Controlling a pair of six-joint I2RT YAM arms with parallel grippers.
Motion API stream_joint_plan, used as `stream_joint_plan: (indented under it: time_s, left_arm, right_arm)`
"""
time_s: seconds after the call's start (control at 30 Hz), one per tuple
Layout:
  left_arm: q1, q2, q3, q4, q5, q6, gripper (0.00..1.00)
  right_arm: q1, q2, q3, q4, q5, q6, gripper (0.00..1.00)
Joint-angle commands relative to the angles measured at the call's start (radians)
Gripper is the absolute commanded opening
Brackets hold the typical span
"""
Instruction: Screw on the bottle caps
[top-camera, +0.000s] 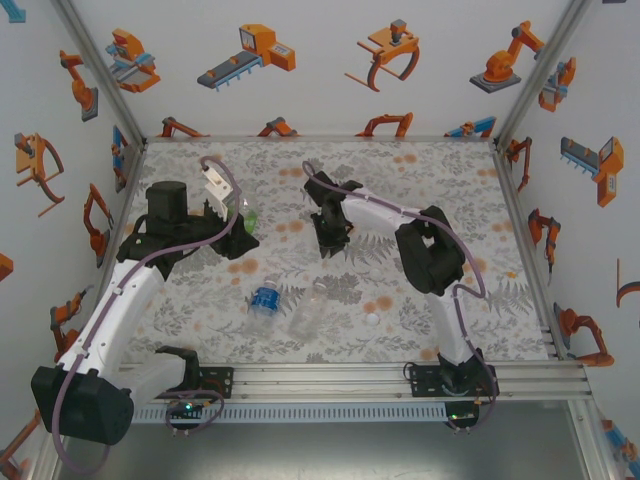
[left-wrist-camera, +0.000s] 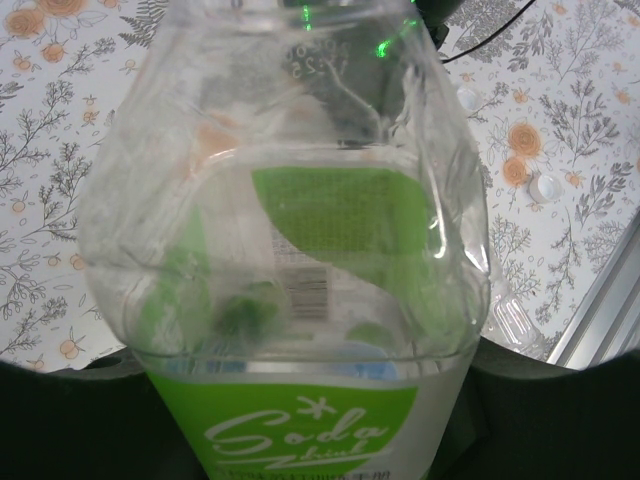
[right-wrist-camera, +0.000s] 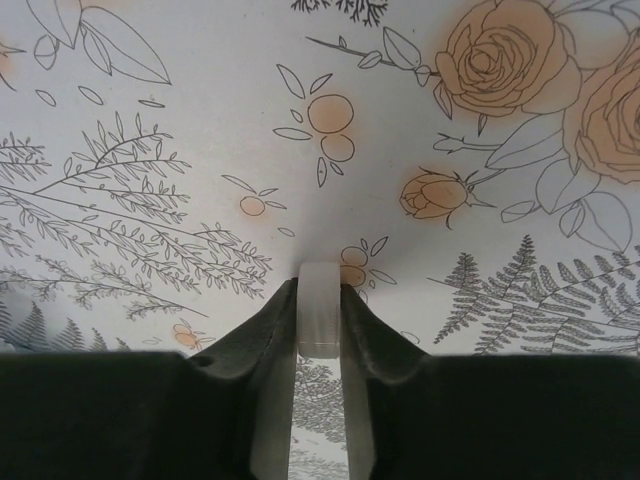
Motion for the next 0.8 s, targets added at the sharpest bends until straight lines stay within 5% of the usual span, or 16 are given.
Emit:
stream_joint_plan:
  time_s: [0.0, 0.4, 0.77]
  left_arm:
    - [-0.003, -0.019, -0.003, 0.015, 0.009, -0.011, 0.18]
    - [-0.003, -0.009, -0.003, 0.017, 0.01, -0.014, 0.18]
    - [-0.003, 0.002, -0.003, 0.024, 0.014, -0.02, 0.19]
  right_arm:
    - [-0.007, -0.022, -0.039, 0.041, -0.036, 0.025, 0.21]
    - [-0.248, -0.205, -0.426, 0.412, -0.355, 0.146, 0.31]
    - [-0.308, -0.33, -0.433, 0.242, -0.128, 0.063, 0.44]
